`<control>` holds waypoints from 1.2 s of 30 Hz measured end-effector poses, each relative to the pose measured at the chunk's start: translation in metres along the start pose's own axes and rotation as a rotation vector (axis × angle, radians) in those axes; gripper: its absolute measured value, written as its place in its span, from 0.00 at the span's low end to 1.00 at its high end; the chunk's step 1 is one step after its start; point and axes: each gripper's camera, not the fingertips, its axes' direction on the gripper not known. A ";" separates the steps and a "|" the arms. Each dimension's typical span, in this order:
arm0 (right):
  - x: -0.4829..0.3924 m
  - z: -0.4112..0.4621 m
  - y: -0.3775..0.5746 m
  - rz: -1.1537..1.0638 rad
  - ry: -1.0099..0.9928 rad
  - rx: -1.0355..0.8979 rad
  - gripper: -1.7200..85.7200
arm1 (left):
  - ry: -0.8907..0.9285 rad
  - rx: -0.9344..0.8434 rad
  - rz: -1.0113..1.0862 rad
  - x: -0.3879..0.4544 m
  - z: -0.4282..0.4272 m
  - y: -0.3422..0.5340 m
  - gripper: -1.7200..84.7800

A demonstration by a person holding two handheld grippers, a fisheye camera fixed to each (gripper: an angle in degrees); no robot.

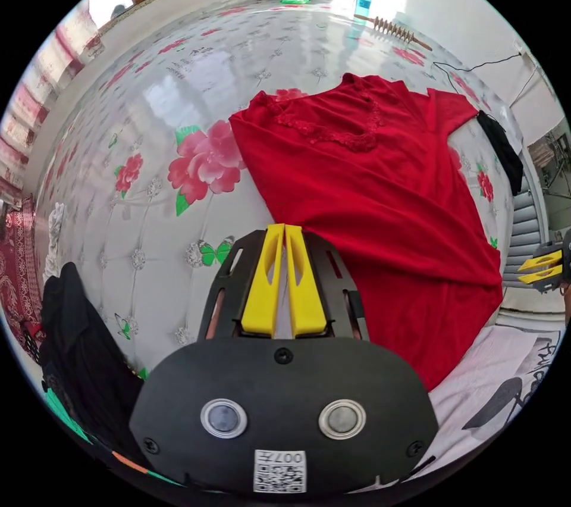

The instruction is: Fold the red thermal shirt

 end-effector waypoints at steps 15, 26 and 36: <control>0.313 -0.122 0.074 0.608 -0.060 0.424 0.06 | 0.097 0.077 -0.330 -0.094 -0.034 0.054 0.01; 0.565 -0.149 0.188 1.347 -0.015 0.716 0.10 | 0.121 -0.102 -0.474 -0.093 -0.048 0.138 0.01; 0.562 -0.165 0.211 1.328 -0.248 0.867 0.02 | 0.171 -0.140 -0.649 -0.114 -0.064 0.179 0.01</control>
